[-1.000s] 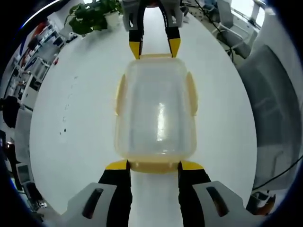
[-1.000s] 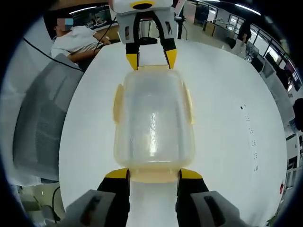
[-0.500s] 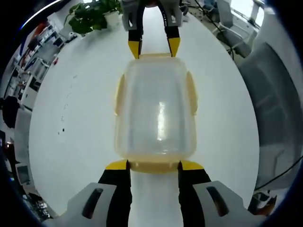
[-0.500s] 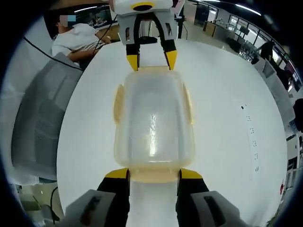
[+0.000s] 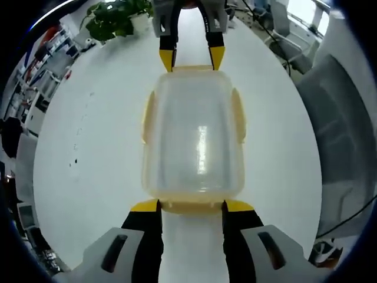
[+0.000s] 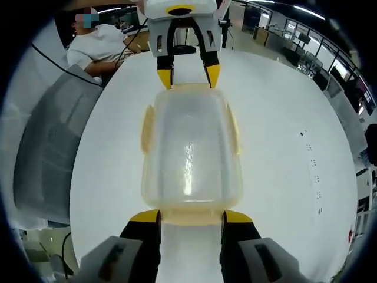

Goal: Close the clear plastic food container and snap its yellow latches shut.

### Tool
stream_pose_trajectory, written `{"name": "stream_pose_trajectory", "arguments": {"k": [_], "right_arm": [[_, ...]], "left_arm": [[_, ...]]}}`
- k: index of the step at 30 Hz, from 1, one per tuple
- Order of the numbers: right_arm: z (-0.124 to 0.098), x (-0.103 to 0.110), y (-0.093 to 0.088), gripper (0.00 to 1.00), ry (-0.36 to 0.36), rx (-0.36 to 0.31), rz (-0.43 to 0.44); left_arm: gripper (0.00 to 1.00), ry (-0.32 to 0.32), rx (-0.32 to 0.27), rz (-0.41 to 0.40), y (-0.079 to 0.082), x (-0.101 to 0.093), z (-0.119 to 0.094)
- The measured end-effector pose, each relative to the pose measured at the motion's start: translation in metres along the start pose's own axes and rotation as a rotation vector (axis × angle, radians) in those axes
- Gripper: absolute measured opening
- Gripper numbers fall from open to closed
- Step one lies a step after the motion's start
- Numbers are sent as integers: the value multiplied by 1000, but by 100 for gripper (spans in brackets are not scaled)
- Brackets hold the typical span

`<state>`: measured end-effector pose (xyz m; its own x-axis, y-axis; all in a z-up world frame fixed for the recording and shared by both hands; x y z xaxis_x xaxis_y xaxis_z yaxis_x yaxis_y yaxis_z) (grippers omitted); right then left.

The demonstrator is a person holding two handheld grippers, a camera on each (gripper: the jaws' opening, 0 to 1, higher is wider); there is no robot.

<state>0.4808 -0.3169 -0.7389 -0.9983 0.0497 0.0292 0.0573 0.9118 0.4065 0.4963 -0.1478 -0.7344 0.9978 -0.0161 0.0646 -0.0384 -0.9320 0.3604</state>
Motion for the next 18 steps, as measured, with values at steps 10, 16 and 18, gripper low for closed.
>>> {"name": "stream_pose_trajectory", "arguments": {"k": [10,16,18], "right_arm": [[-2,3,-1,50,-9,-27,15],[-13,5,-3,51,-37,-79,81],[-17,7,3,51,-32,-137,152]], "left_arm": [[50,24,-2,-24,-13,0,-6],[49,39,-108,-185,-7,0,-22],[52,38,-164,-285,-1,1,-26]]}}
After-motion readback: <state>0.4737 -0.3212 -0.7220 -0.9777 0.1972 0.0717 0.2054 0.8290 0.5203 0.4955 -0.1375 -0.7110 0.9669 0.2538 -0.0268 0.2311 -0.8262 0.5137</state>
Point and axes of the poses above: the point that each gripper's makers call its tool centre point, and the gripper's own axes: z roughly forward along the fingers, x roughly to its left, y roughly out of its top, the point moved 1 cm from there along -z, roughly backward along the fingers, and after that the axes turned 2 degrees about -x, right-handed, at the moved point
